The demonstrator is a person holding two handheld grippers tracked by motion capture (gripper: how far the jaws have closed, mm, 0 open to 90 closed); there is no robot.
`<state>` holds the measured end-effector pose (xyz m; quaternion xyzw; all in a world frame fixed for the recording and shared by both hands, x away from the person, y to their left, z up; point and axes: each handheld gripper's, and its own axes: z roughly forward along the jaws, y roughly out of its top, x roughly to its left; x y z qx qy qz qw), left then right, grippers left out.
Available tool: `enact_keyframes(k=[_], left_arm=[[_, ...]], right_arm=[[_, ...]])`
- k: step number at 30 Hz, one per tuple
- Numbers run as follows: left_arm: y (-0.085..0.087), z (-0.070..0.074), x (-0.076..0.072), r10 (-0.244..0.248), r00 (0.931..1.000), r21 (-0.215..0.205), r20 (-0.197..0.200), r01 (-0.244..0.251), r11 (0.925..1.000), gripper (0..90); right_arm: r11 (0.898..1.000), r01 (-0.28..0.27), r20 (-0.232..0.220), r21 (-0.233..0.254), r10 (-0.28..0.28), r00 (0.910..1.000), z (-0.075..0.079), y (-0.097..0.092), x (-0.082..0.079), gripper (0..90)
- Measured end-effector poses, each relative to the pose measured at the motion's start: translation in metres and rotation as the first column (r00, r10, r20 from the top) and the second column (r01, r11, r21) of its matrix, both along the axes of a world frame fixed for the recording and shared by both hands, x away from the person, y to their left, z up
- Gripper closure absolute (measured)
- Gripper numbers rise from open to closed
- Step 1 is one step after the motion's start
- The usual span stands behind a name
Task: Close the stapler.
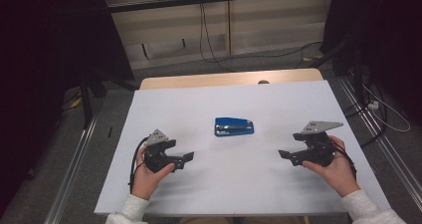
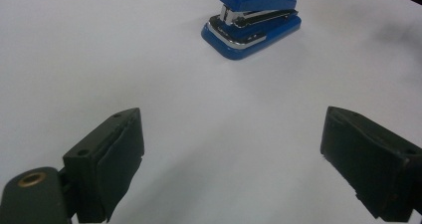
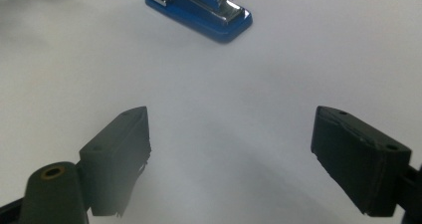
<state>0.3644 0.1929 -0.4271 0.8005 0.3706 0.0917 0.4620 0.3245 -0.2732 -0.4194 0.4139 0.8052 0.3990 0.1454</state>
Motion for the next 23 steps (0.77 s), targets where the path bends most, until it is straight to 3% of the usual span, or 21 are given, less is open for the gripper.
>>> enact_keyframes(k=[17, 23], left_arm=[[0.035, -0.001, -0.021, 0.043, 0.9991, -0.036, 0.004, -0.043, 0.9984, 9.2], [0.045, -0.004, -0.027, 0.049, 0.9988, -0.008, -0.003, -0.049, 0.9988, 9.2]], right_arm=[[1.0, -0.012, -0.007, -0.014, 0.012, 0.9999, -0.003, -0.013, -0.024, 11.8], [1.0, -0.019, -0.014, -0.018, 0.019, 0.9997, -0.006, -0.014, -0.026, 11.4]])
